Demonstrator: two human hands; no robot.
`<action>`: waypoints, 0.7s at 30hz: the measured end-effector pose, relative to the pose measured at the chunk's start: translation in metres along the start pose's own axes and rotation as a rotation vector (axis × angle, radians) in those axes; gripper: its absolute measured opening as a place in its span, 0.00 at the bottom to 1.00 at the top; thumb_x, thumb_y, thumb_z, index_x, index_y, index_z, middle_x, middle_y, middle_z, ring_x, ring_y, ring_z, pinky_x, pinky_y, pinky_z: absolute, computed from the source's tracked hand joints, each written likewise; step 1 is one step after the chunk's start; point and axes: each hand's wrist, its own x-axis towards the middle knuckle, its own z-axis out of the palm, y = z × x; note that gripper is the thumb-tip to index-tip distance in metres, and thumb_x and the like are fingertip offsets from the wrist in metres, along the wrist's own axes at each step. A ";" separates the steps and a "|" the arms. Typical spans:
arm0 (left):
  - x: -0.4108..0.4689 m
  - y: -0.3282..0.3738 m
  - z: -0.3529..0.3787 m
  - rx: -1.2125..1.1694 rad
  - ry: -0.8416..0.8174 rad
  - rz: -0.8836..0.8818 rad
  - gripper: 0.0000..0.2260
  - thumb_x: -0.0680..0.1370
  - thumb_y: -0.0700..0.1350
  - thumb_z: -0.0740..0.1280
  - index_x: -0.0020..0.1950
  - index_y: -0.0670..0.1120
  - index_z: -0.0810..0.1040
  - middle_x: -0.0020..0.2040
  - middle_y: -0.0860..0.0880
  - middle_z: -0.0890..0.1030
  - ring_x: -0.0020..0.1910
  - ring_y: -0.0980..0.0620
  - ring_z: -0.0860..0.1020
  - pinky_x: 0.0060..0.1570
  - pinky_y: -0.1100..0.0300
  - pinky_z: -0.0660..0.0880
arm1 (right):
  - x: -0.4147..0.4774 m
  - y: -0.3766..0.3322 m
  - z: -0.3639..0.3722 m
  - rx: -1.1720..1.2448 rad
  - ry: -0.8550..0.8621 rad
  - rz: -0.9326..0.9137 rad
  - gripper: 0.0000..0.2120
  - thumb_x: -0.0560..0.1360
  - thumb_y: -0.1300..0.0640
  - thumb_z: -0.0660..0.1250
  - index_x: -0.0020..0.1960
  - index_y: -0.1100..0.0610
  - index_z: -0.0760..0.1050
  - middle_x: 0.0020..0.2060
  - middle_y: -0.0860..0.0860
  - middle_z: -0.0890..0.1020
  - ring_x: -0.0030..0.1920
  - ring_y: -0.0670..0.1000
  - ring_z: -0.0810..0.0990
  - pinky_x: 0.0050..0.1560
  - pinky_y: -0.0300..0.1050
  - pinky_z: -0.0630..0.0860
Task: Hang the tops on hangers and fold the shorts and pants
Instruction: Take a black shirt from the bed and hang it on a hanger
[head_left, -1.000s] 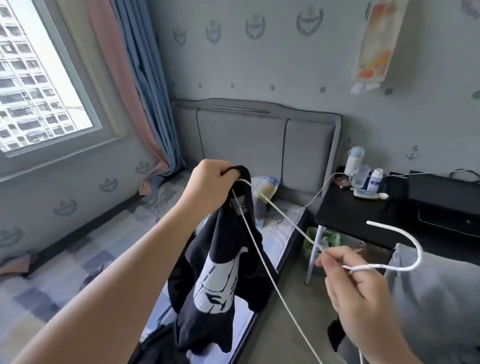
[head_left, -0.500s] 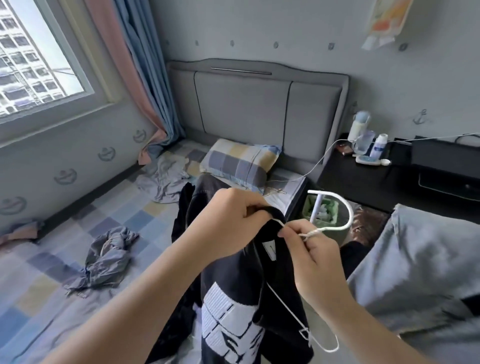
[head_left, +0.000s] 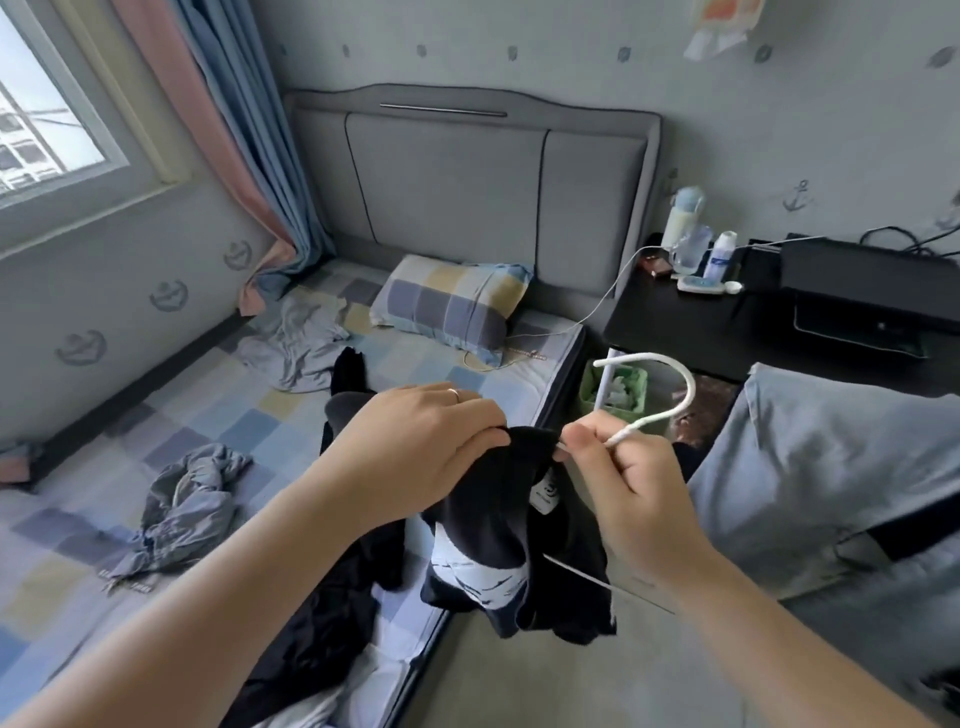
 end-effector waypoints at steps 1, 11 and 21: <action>-0.001 0.005 0.004 0.007 0.036 0.017 0.20 0.82 0.54 0.53 0.51 0.47 0.82 0.39 0.53 0.81 0.39 0.49 0.80 0.34 0.52 0.77 | 0.000 0.001 0.001 0.010 -0.013 0.010 0.17 0.83 0.46 0.58 0.35 0.45 0.68 0.24 0.51 0.66 0.26 0.52 0.64 0.29 0.51 0.64; 0.004 0.018 0.038 -0.076 -0.025 -0.241 0.16 0.83 0.57 0.54 0.55 0.54 0.80 0.43 0.58 0.79 0.45 0.54 0.78 0.42 0.57 0.73 | 0.007 0.025 -0.013 -0.040 -0.052 0.104 0.16 0.81 0.43 0.59 0.39 0.51 0.72 0.32 0.48 0.74 0.33 0.43 0.72 0.37 0.36 0.70; -0.017 0.016 0.078 -0.495 0.241 -0.646 0.07 0.82 0.51 0.64 0.44 0.57 0.76 0.34 0.58 0.79 0.32 0.57 0.76 0.29 0.64 0.70 | -0.028 0.058 0.005 0.006 -0.212 0.368 0.10 0.80 0.56 0.67 0.59 0.47 0.77 0.51 0.42 0.84 0.55 0.43 0.82 0.55 0.38 0.76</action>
